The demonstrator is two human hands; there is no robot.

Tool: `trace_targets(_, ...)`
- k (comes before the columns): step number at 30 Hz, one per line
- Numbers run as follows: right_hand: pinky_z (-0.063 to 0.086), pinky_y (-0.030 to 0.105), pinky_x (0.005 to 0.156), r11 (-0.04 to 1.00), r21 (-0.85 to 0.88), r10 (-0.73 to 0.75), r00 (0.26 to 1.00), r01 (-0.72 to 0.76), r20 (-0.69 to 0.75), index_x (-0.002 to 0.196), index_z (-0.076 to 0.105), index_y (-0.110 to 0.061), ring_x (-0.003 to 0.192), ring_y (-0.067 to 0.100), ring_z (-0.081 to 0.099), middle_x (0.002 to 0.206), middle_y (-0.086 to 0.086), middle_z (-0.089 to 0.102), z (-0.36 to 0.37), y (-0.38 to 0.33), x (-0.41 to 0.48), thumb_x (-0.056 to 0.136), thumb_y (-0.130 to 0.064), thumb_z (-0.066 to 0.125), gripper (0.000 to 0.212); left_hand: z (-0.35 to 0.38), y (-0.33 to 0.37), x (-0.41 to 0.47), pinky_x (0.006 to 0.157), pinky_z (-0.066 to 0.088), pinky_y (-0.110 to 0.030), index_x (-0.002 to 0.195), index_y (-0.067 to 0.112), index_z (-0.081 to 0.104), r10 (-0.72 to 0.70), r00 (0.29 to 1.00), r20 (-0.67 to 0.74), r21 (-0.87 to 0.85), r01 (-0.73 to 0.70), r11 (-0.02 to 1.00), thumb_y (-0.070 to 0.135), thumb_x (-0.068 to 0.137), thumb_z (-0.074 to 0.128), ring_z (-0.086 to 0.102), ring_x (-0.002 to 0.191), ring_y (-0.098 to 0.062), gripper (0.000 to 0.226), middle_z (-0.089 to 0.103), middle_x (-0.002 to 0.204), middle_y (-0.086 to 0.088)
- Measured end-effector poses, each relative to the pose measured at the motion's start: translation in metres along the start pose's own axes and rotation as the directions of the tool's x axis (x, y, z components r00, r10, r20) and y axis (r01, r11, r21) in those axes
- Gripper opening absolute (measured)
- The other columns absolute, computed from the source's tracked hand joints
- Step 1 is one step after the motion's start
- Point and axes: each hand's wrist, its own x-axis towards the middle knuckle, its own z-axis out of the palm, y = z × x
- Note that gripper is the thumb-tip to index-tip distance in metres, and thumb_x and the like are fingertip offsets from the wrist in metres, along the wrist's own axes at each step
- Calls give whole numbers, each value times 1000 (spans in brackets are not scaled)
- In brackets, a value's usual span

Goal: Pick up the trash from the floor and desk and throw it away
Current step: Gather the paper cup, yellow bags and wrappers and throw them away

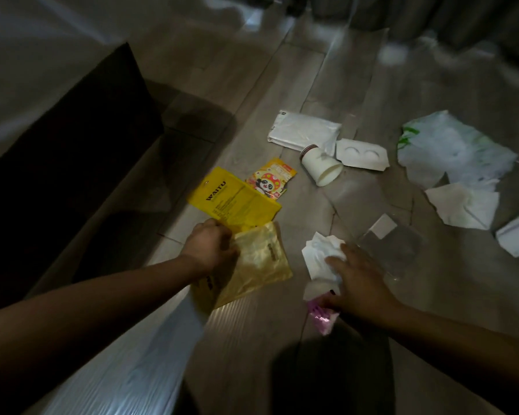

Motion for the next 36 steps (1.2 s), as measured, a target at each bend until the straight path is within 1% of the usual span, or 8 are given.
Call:
trace_targets(4, 29, 36, 109, 992, 125, 29, 989, -11, -145, 132, 50, -26, 135, 24, 29, 149, 4, 32, -17, 7, 9, 69, -60, 72, 76, -15, 15, 19, 87, 42, -32, 93, 10, 66, 70, 997, -42, 18, -69, 997, 37, 83, 67, 52, 102, -29, 29, 54, 105, -13)
trace_targets(9, 36, 34, 101, 976, 215, 61, 948, 8, -314, 122, 60, -17, 123, 24, 43, 135, 7, 48, -45, 14, 48, 83, -42, 68, 47, -41, 16, 53, 102, 33, -31, 101, 12, 67, 151, 988, -44, 127, -144, 981, 37, 81, 70, 43, 122, -31, 32, 47, 129, -13)
trace_targets(12, 39, 34, 99, 959, 284, 126, 913, -11, -389, 126, 56, -17, 121, 25, 45, 133, 6, 49, -65, 15, 81, 83, -36, 68, 48, -46, 12, 72, 108, 28, -26, 104, 17, 68, 185, 982, 35, 234, -188, 954, 39, 82, 68, 32, 136, -26, 32, 30, 149, -11)
trace_targets(16, 40, 38, 100, 950, 311, 161, 880, -16, -447, 134, 46, -12, 122, 29, 45, 135, 11, 45, -86, 15, 124, 81, -33, 70, 62, -45, 17, 95, 106, 34, -30, 103, 21, 68, 265, 962, 66, 275, -273, 922, 41, 80, 69, 34, 136, -21, 30, 24, 154, -3)
trace_targets(21, 33, 37, 106, 941, 334, 189, 899, -51, -396, 140, 37, -9, 132, 31, 33, 144, 14, 36, -86, 9, 164, 77, -42, 73, 80, -40, 26, 122, 114, 18, -53, 137, 25, 43, 159, 970, 184, 372, -219, 902, 42, 76, 72, 24, 140, -21, 70, 20, 155, 1)
trace_targets(26, 41, 37, 96, 921, 385, 195, 917, -50, -347, 139, 38, -11, 119, 32, 46, 132, 16, 48, -75, 6, 181, 78, -41, 71, 76, -35, 19, 130, 104, 33, -45, 138, 20, 30, 114, 989, 95, 482, -146, 864, 62, 60, 76, 46, 117, -31, 100, 39, 132, -9)
trace_targets(32, 39, 35, 94, 918, 395, 146, 910, 21, -388, 138, 38, -10, 121, 32, 44, 134, 16, 45, -65, 4, 183, 77, -29, 73, 72, -31, 14, 121, 76, 47, -35, 100, 16, 61, 149, 988, 25, 204, -151, 967, 54, 66, 77, 56, 88, -24, 53, 59, 95, -4)
trace_targets(36, 43, 37, 94, 924, 378, 93, 920, 64, -381, 134, 43, -9, 120, 30, 46, 131, 15, 47, -60, 7, 179, 74, -30, 74, 71, -39, 17, 138, 77, 45, -34, 95, 12, 62, 47, 989, -141, 24, -44, 999, 47, 71, 76, 52, 94, -25, 44, 50, 102, -7)
